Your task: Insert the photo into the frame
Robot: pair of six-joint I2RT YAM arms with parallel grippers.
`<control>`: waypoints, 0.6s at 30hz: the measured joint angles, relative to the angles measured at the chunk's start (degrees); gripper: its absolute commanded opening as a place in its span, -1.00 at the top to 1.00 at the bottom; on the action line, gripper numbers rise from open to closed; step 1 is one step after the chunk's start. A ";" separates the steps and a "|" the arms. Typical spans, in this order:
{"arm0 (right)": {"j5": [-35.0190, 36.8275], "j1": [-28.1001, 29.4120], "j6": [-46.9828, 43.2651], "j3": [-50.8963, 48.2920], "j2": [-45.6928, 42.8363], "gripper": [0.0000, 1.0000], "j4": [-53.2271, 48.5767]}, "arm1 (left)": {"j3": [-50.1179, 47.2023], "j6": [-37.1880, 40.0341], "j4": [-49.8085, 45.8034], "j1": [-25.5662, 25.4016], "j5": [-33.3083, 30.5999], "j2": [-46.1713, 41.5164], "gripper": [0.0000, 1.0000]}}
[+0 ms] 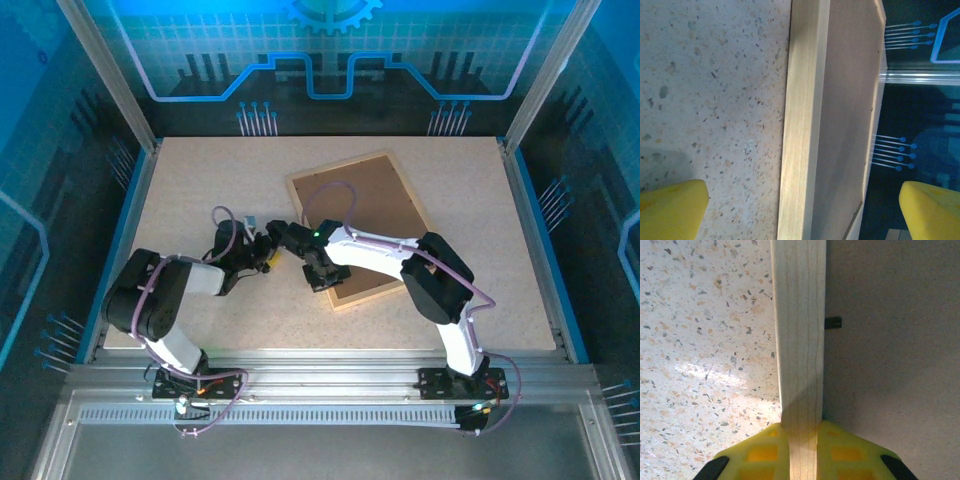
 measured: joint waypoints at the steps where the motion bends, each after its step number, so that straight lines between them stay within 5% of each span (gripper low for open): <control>1: 0.02 0.00 0.00 0.00 -0.04 0.68 0.00 | -0.15 -0.74 1.53 0.00 0.07 0.59 -0.98; 18: 0.59 -0.04 -0.09 0.83 -2.58 0.67 -1.95 | -0.20 -3.43 9.88 -2.71 -0.85 4.37 -0.98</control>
